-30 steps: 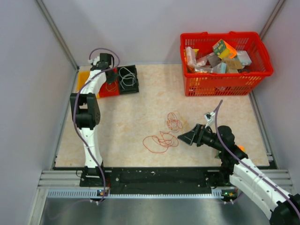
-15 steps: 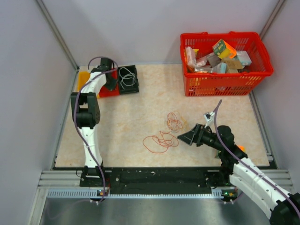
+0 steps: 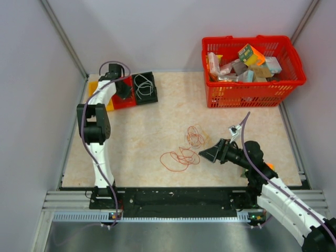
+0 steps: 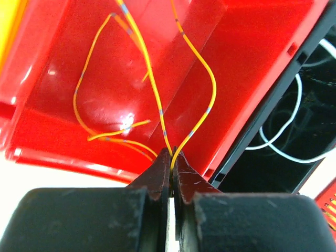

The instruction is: Untangle the cables

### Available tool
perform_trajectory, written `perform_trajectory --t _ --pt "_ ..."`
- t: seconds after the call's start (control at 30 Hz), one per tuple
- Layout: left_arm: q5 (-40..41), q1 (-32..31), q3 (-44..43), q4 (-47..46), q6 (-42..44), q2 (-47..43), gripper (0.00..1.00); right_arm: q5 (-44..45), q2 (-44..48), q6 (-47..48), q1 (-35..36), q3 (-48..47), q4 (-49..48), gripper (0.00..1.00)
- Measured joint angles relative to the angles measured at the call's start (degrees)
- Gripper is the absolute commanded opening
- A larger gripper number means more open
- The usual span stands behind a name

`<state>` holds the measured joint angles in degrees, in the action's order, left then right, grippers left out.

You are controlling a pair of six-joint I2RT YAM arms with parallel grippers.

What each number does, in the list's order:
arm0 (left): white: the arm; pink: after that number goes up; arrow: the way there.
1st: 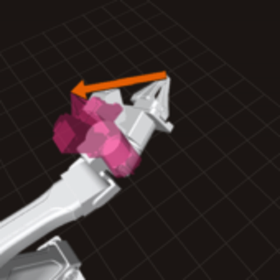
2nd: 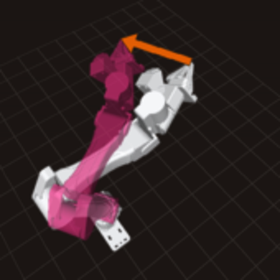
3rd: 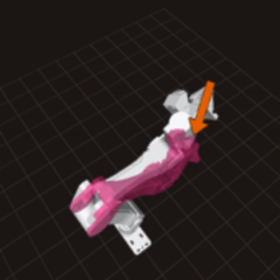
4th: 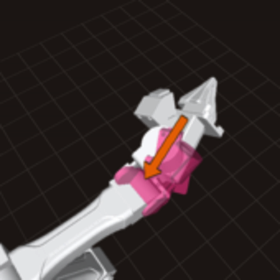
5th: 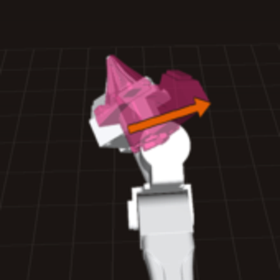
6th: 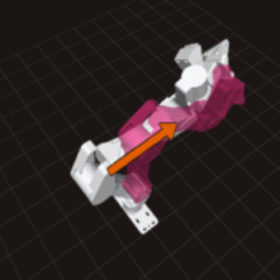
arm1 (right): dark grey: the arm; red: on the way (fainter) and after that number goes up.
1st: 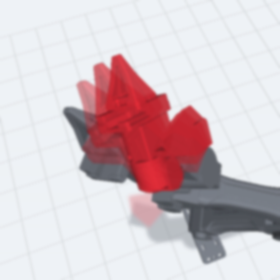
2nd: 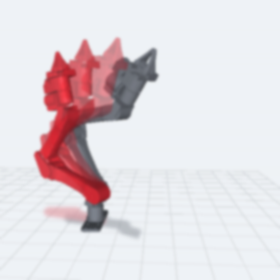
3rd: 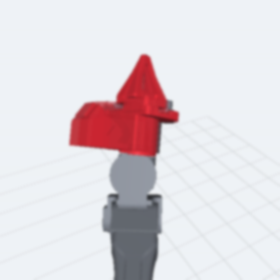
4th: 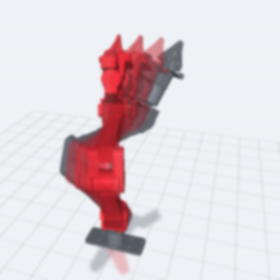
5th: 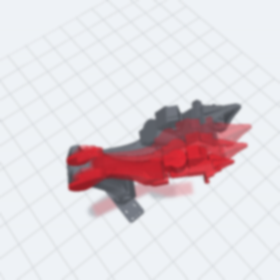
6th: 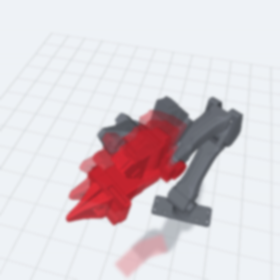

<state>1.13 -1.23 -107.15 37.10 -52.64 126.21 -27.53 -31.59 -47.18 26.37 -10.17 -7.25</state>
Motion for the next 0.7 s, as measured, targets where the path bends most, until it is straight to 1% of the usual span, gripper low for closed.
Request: perform_trajectory --t 0.07,0.17,0.27,0.33,0.37,0.43,0.5,0.6,0.7 --pt "-1.36 0.39 -0.87 -1.09 1.38 0.79 0.12 0.0 0.04 0.0 0.0 0.0 0.0 0.81" --pt "-2.64 0.83 -2.03 -1.66 4.04 1.79 0.27 0.0 -0.02 0.02 0.0 0.0 0.0 0.81" --pt "-2.84 0.9 -2.27 -1.95 6.67 1.97 0.34 0.0 -0.39 0.02 0.0 0.0 -0.02 0.81" --pt "-3.21 1.33 -2.64 -2.1 8.2 1.97 0.5 0.0 -0.48 0.02 0.0 0.0 -0.02 0.81" --pt "-3.21 1.46 -2.78 -2.21 9.05 1.97 0.55 0.0 -0.63 0.02 0.0 0.0 -0.02 0.81" --pt "-3.37 1.77 -2.89 -2.6 9.79 1.95 0.63 0.02 -0.79 0.02 0.0 0.0 0.0 0.81" --pt "-3.58 2.01 -2.8 -3.02 10.32 1.79 0.67 0.11 -0.79 0.07 0.0 0.0 -0.02 0.81" --pt "-4.35 2.29 -0.11 -4.26 10.43 -0.59 0.83 0.7 -0.79 0.33 0.0 0.0 0.46 0.81" --pt "-6.01 2.27 6.08 -6.12 9.62 -6.6 0.86 1.36 -0.87 1.16 0.0 -0.26 2.34 0.81"
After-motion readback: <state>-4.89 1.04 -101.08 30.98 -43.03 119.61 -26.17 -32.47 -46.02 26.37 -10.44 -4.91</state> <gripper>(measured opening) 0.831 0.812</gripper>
